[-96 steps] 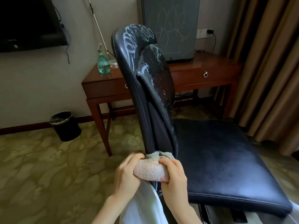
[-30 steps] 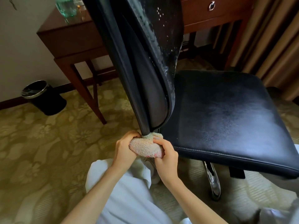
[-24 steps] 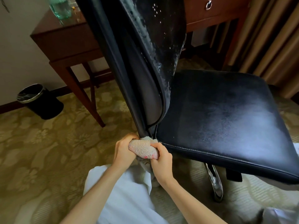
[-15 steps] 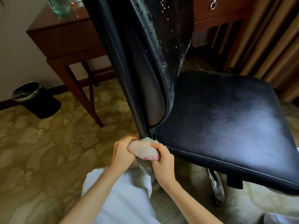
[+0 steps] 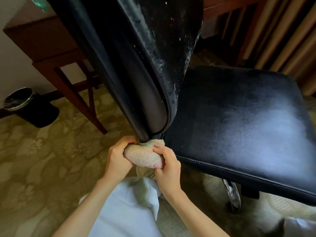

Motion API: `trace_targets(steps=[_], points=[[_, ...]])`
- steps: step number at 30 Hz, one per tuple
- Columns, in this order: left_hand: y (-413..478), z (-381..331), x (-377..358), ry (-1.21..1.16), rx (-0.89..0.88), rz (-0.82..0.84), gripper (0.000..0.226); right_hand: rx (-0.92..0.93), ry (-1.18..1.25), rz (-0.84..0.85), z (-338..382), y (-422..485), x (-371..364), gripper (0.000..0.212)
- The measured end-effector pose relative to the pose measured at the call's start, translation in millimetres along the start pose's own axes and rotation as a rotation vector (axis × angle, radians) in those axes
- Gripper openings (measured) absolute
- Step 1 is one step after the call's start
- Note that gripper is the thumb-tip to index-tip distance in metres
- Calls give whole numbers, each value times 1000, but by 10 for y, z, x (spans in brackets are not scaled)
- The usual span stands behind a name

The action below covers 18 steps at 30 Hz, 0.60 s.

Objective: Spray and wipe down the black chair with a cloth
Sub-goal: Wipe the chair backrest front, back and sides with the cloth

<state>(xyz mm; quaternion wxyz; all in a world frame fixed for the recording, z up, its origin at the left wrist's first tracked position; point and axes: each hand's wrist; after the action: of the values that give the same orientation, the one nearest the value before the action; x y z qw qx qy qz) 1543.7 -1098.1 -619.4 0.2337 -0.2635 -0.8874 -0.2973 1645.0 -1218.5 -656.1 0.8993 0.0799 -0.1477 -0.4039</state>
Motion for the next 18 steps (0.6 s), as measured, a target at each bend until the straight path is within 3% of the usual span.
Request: trace_targets(steps=[3, 6, 11, 14, 18], points=[[-45, 118, -61, 5, 90, 85, 42, -171, -71, 106, -162, -53, -77, 42], [-86, 192, -141, -10, 224, 156, 27, -248, -147, 239, -328, -137, -142, 36], [-95, 226, -124, 8, 236, 138, 35, -252, -155, 184, -324, -143, -136, 47], [-73, 33, 50, 33, 152, 57, 38, -77, -118, 103, -78, -109, -56, 54], [74, -288, 391, 79, -92, -114, 34, 210, -66, -29, 330, 68, -37, 59]])
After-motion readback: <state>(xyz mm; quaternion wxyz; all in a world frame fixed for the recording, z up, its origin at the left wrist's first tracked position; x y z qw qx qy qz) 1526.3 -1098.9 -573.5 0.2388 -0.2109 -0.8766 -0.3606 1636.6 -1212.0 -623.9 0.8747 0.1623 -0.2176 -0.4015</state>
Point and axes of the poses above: each hand's wrist, its own y-axis towards the middle knuckle, its own x-axis out of the back of the hand, z = x × y, and after that the axes turned 3 degrees about -y, right-handed
